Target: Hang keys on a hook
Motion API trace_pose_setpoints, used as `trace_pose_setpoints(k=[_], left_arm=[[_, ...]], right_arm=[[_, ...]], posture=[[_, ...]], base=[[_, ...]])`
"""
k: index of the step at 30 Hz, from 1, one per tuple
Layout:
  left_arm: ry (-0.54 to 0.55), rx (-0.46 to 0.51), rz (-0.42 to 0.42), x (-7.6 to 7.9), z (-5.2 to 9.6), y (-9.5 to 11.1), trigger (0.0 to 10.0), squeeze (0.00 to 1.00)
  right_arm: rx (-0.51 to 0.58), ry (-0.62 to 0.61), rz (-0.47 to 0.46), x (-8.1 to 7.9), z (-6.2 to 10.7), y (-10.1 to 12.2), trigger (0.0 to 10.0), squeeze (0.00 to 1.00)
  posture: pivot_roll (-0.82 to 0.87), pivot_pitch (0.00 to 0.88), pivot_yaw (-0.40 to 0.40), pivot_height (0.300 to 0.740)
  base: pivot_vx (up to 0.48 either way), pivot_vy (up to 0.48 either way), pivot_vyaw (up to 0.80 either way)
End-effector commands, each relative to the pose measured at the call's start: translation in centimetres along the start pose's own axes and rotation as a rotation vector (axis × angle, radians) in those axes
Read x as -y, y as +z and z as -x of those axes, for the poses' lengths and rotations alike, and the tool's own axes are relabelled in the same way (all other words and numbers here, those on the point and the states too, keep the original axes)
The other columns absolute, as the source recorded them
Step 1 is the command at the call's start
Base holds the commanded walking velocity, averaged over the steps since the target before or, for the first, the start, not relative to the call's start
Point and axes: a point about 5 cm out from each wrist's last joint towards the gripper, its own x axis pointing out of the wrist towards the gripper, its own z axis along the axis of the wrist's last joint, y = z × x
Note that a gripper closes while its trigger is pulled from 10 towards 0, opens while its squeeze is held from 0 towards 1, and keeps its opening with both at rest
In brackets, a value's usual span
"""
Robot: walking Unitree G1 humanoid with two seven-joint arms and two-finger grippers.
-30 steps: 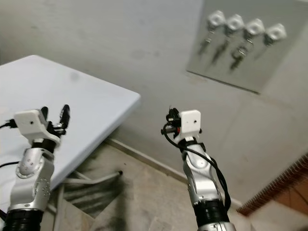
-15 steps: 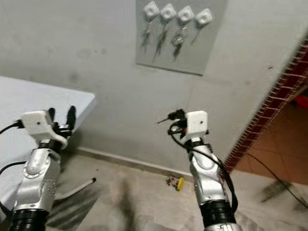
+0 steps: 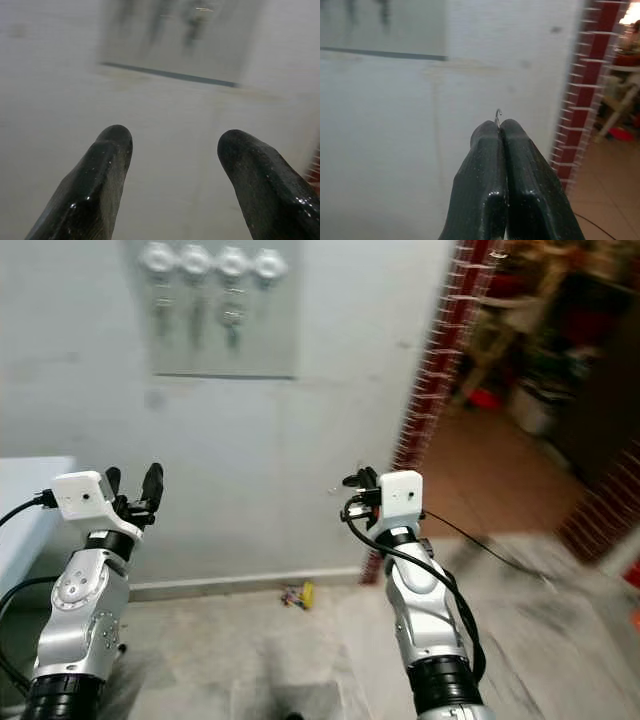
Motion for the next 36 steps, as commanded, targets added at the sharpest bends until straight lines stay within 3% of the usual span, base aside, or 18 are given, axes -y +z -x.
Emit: trace_pose_setpoints(k=[1,6,13,36], left_arm=[[-0.01,-0.014,-0.007,0.3,0.3,-0.1,10.0,0.0],[0.0,-0.049,0.002,0.0,1.2,-0.7,10.0,0.0],[0.022,-0.087,0.017,-0.6,2.6,-1.4,10.0,0.0],[0.011,-0.095,0.041,-0.6,3.3,-0.9,10.0,0.0]], right_arm=[[0.013,-0.021,0.009,0.6,0.1,0.5,10.0,0.0],[-0.053,-0.114,0.025,1.7,0.7,-0.3,10.0,0.0],[-0.124,-0.167,-0.069,2.6,2.0,-1.2,10.0,0.0],[-0.036,-0.019,-0.058,1.5,3.1,0.1,10.0,0.0]], posture=[[-0.11,0.0,-0.02,0.74],[-0.11,0.0,-0.021,0.74],[-0.11,0.005,-0.024,0.74],[-0.1,0.018,-0.025,0.74]], base=[[0.0,0.0,0.0],[0.0,0.0,0.0],[0.0,0.0,0.0],[0.044,0.0,0.0]])
